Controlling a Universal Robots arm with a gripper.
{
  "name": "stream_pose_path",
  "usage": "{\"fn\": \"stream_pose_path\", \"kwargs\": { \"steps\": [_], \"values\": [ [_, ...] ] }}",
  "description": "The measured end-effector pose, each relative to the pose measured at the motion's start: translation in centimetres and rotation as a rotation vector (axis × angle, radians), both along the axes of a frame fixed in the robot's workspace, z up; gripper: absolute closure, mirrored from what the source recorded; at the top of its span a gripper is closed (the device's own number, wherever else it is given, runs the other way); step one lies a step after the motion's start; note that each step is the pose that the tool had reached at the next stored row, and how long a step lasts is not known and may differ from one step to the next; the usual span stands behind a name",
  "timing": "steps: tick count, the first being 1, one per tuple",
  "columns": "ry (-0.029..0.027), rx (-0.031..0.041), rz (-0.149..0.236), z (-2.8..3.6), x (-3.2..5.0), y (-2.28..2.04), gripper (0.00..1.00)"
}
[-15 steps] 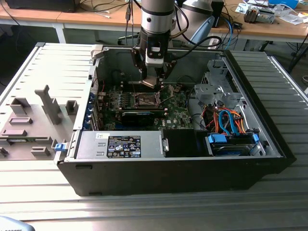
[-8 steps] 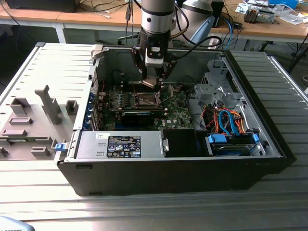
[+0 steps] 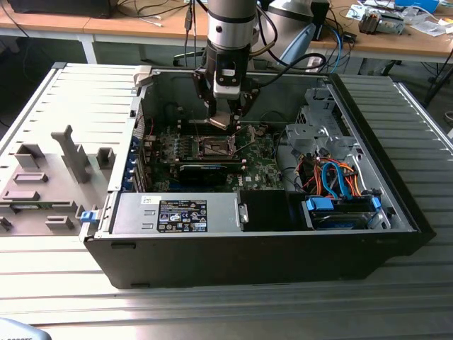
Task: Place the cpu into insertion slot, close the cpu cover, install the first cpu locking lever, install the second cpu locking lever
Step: 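Place the cpu into insertion slot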
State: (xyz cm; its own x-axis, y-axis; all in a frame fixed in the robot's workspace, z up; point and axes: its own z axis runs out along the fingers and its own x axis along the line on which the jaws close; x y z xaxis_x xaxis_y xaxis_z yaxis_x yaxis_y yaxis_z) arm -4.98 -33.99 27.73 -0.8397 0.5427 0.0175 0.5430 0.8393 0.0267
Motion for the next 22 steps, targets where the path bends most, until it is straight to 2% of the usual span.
{"fn": "stream_pose_path", "kwargs": {
  "steps": [22],
  "values": [
    [0.0,0.0,-0.013,-0.01,0.0,0.0,0.45]
  ]
}}
